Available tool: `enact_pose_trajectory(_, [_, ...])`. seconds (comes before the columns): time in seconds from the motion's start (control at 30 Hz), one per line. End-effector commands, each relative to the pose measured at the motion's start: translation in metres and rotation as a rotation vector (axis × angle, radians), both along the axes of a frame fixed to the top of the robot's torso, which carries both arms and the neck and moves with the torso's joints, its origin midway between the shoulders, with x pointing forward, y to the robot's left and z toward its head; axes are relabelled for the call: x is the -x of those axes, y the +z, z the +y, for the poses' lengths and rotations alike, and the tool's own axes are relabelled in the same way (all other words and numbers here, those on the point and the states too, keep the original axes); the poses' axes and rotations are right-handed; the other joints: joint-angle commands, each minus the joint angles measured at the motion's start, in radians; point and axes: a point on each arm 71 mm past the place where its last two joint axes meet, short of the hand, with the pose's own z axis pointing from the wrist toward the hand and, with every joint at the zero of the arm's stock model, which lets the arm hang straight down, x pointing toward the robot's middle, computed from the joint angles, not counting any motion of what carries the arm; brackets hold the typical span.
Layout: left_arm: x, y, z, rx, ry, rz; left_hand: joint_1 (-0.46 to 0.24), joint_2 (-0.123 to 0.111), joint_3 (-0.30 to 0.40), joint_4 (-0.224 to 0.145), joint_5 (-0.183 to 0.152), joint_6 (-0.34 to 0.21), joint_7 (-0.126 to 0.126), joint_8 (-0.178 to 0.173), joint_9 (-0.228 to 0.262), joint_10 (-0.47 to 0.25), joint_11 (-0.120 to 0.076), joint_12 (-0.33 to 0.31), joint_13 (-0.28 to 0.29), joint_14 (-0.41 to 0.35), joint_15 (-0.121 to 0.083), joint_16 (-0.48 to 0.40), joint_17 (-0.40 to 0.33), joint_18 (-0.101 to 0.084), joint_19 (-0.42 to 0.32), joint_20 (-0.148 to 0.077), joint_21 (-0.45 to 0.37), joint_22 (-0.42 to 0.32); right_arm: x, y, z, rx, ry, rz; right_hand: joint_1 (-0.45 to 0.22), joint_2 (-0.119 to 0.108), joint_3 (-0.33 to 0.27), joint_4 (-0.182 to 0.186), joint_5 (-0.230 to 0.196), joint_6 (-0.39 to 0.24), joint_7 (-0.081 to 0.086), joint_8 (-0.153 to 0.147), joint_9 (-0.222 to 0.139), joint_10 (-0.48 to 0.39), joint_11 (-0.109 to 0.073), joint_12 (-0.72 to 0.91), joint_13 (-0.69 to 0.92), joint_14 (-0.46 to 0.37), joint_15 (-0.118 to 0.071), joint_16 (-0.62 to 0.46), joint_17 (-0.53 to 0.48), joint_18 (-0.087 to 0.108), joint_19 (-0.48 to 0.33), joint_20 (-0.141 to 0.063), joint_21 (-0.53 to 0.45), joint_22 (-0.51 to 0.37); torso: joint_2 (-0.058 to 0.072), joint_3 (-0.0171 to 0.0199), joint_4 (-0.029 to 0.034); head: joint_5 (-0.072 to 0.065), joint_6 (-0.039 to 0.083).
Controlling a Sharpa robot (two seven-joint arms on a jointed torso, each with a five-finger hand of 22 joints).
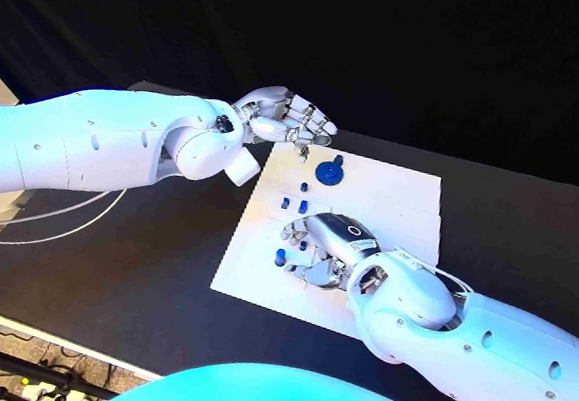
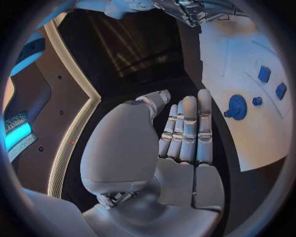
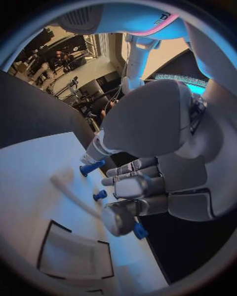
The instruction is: Assemble the parts on the task board
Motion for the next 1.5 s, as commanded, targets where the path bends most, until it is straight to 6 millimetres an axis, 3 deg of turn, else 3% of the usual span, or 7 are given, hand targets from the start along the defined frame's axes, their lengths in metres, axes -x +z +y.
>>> enact_pose_trajectory(0.03, [0.0, 0.001, -0.002, 0.012, -0.016, 0.004, -0.012, 0.001, -0.007, 0.0, 0.0, -0.007, -0.001, 0.003, -0.001, -0.006, 0.001, 0.006, -0.001, -0.004, 0.0, 0.0, 0.001, 0.007, 0.0, 0.004, -0.001, -0.001, 0.003, 0.011, -0.008, -0.107, -0.003, -0.022, 0.082, -0.007, -0.147, 0.108, 0.007, -0.034, -0.018, -0.016, -0.011, -0.077, 0.011, 0.049, -0.007, -0.035, 0.008, -0.03, -0.059, 0.02, -0.027, 0.008, -0.09, -0.07, -0.003, -0.0002, -0.0011, -0.004, 0.0])
enact_pose_trajectory(0.13, [0.0, 0.0, -0.001, 0.011, -0.016, 0.005, -0.012, 0.002, -0.007, 0.0, 0.0, -0.007, -0.001, 0.004, -0.001, -0.007, 0.001, 0.007, -0.001, -0.004, 0.0, 0.0, 0.001, 0.007, 0.0, 0.004, -0.002, -0.001, 0.001, 0.021, -0.021, -0.173, -0.015, -0.006, 0.113, -0.009, -0.169, 0.143, 0.006, -0.042, -0.022, -0.019, -0.013, -0.086, 0.011, 0.073, -0.007, -0.041, 0.009, -0.033, -0.069, 0.024, -0.032, 0.009, -0.115, -0.089, -0.004, -0.0008, -0.0019, -0.013, 0.0])
enact_pose_trajectory(0.3, [0.0, 0.0, -0.001, 0.014, -0.016, 0.006, -0.012, 0.002, -0.007, 0.0, 0.0, -0.007, -0.001, 0.004, -0.001, -0.007, 0.001, 0.007, -0.001, -0.005, 0.0, 0.0, 0.001, 0.007, 0.0, 0.004, -0.002, -0.001, -0.016, 0.032, -0.065, -0.27, -0.11, 0.131, 0.133, 0.043, -0.12, 0.136, -0.001, 0.037, 0.039, 0.023, -0.005, 0.039, -0.019, 0.168, 0.005, 0.008, -0.018, 0.019, 0.011, 0.005, 0.026, -0.013, -0.013, -0.003, -0.01, -0.0029, -0.005, -0.036, 0.0])
enact_pose_trajectory(0.57, [0.001, 0.0, 0.002, 0.026, -0.004, -0.006, -0.013, 0.0, -0.012, 0.0, 0.001, -0.012, -0.001, 0.01, -0.002, -0.013, 0.003, 0.015, -0.003, -0.04, 0.002, -0.031, -0.009, 0.006, -0.021, 0.006, -0.026, -0.014, -0.041, 0.029, -0.162, -0.327, -0.377, 0.385, 0.038, 0.04, -0.123, 0.137, -0.002, 0.14, 0.011, 0.084, 0.005, 0.299, -0.062, 0.308, 0.095, 0.069, -0.052, 0.105, 0.176, -0.028, 0.093, -0.044, 0.159, 0.146, -0.018, -0.0044, -0.0167, -0.098, 0.0])
enact_pose_trajectory(0.77, [0.002, -0.001, 0.003, 0.032, -0.001, -0.006, -0.012, 0.001, -0.013, 0.0, 0.001, -0.012, 0.0, 0.012, -0.002, -0.014, 0.003, 0.017, -0.004, -0.048, 0.003, -0.041, -0.013, 0.006, -0.026, 0.007, -0.034, -0.019, -0.034, 0.022, -0.205, -0.275, -0.497, 0.471, -0.061, 0.08, -0.212, 0.14, -0.003, 0.124, -0.016, 0.177, 0.078, 0.462, -0.087, 1.046, 1.024, 0.105, -0.07, 0.193, 0.337, -0.055, 0.129, -0.069, 0.306, 0.28, -0.022, -0.0008, -0.0284, -0.124, 0.0])
enact_pose_trajectory(1.0, [0.004, -0.003, 0.002, 0.035, -0.007, -0.003, -0.012, 0.002, -0.013, 0.0, 0.001, -0.012, 0.0, 0.013, -0.002, -0.014, 0.003, 0.017, -0.004, -0.049, 0.003, -0.042, -0.014, 0.006, -0.027, 0.007, -0.035, -0.019, -0.015, 0.018, -0.217, -0.156, -0.55, 0.428, -0.114, 0.109, -0.299, 0.143, -0.002, 0.109, -0.021, 0.223, 0.114, 0.599, -0.089, 1.253, 1.344, 0.134, -0.073, 0.273, 0.506, -0.082, 0.159, -0.067, 0.43, 0.387, -0.026, -0.0004, -0.0348, -0.142, 0.0])
enact_pose_trajectory(1.5, [0.005, -0.004, 0.002, 0.036, -0.011, 0.002, -0.012, 0.002, -0.013, 0.0, 0.001, -0.012, 0.0, 0.013, -0.002, -0.014, 0.003, 0.017, -0.004, -0.049, 0.003, -0.042, -0.014, 0.006, -0.027, 0.007, -0.035, -0.019, -0.007, 0.002, -0.196, -0.016, -0.574, 0.34, -0.142, 0.105, -0.347, 0.145, -0.002, 0.107, -0.021, 0.233, 0.121, 0.627, -0.089, 1.282, 1.394, 0.146, -0.072, 0.3, 0.572, -0.093, 0.172, -0.065, 0.481, 0.43, -0.023, -0.002, -0.0319, -0.149, 0.0])
